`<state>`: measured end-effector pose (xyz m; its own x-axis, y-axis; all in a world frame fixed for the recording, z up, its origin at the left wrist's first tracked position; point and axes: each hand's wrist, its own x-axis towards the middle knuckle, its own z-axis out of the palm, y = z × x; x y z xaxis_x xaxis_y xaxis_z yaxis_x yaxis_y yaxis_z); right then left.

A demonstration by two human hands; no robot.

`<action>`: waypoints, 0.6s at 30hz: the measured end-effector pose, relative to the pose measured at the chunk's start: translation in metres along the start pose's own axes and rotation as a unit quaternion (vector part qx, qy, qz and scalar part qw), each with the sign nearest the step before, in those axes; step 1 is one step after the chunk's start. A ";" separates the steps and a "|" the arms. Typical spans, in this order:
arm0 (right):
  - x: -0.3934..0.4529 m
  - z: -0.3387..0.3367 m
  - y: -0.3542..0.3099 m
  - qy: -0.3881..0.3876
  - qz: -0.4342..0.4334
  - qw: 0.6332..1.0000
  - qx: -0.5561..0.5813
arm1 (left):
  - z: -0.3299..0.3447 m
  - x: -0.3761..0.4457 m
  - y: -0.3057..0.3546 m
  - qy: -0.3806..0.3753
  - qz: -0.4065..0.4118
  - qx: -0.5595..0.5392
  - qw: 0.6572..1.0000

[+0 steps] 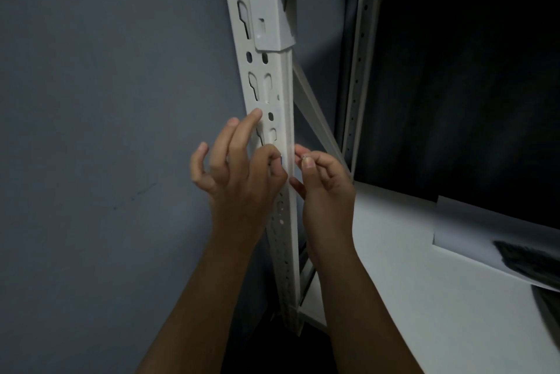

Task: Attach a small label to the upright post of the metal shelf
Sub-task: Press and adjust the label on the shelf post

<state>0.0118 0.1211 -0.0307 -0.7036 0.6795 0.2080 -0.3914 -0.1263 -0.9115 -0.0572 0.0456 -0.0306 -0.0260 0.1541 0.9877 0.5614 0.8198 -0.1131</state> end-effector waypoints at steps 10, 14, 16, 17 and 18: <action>0.000 0.000 0.001 0.001 -0.003 1.000 0.021 | 0.002 -0.003 0.003 0.001 -0.025 -0.014 1.000; -0.001 -0.001 0.001 -0.004 -0.001 1.000 0.017 | 0.001 -0.011 0.006 -0.014 -0.024 -0.033 0.999; -0.001 -0.002 0.001 -0.005 -0.001 1.000 0.013 | -0.002 -0.012 0.005 -0.020 -0.056 -0.039 0.997; -0.001 -0.003 0.001 -0.005 -0.001 1.000 0.012 | -0.004 -0.012 0.005 -0.024 -0.073 -0.040 0.996; -0.001 -0.003 0.001 -0.005 0.000 1.000 0.014 | -0.006 -0.012 0.004 -0.028 -0.085 -0.038 0.995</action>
<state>0.0138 0.1226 -0.0324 -0.7096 0.6721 0.2116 -0.4075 -0.1465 -0.9014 -0.0500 0.0434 -0.0418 -0.1706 0.0484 0.9841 0.6056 0.7930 0.0660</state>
